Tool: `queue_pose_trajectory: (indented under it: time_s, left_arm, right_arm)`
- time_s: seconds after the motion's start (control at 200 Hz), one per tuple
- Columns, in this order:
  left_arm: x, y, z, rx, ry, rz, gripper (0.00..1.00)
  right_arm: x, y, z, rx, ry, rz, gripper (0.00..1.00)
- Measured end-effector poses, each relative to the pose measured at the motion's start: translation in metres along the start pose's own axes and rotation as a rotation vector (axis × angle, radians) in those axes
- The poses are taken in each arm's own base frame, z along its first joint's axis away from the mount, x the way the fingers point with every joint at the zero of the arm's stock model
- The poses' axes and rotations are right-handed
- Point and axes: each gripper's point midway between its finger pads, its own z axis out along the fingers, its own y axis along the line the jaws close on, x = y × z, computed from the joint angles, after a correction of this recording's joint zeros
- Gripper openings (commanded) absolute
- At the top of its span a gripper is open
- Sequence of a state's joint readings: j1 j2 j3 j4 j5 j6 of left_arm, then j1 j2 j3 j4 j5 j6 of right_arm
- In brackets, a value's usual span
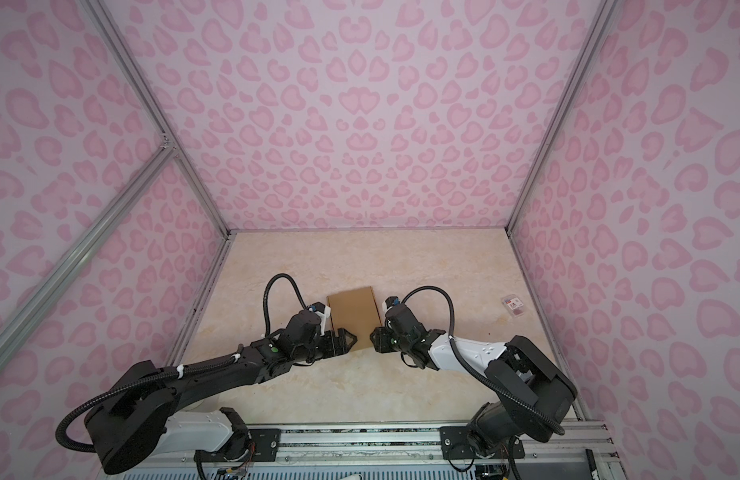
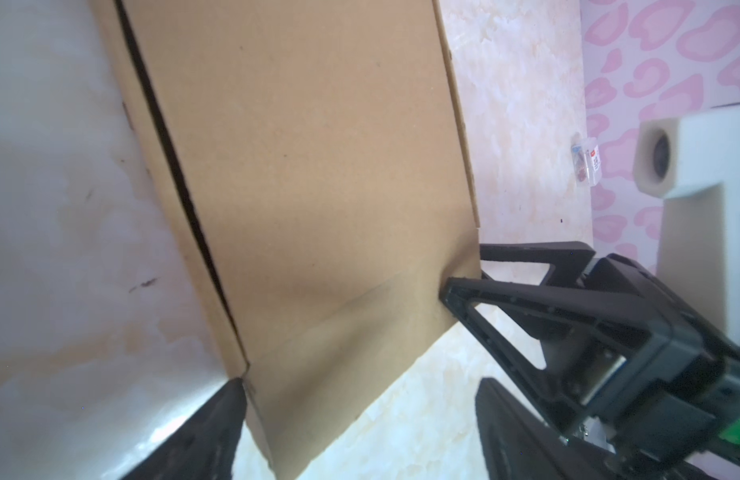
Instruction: Fold the paper box
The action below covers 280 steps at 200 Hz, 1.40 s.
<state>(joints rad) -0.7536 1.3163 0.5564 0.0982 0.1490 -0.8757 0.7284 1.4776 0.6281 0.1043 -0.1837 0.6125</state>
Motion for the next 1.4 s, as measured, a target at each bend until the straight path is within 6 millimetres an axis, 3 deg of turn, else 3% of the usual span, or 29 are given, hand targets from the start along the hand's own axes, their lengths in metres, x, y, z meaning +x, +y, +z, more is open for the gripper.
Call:
queue_pose_trajectory:
  time_s: [0.23, 0.525, 0.91, 1.13, 1.4]
  left_arm:
    - [-0.004, 0.006, -0.005, -0.027, -0.006, 0.009, 0.90]
    - [-0.024, 0.002, -0.016, -0.065, -0.051, 0.046, 0.92]
    - [-0.085, -0.013, -0.038, -0.181, -0.182, 0.150, 0.93]
    - [-0.113, -0.008, -0.026, -0.269, -0.195, 0.179, 0.93]
    - [-0.137, 0.007, 0.007, -0.349, -0.169, 0.188, 0.93]
  right_arm:
    - [-0.003, -0.001, -0.008, 0.014, -0.008, -0.010, 0.58]
    - [-0.001, -0.003, -0.012, 0.030, -0.002, -0.021, 0.58]
    - [-0.013, 0.012, -0.032, -0.008, -0.042, -0.040, 0.57]
    - [-0.011, 0.024, -0.037, -0.053, -0.041, -0.054, 0.56]
    - [-0.005, 0.038, -0.033, -0.120, -0.021, -0.063, 0.55]
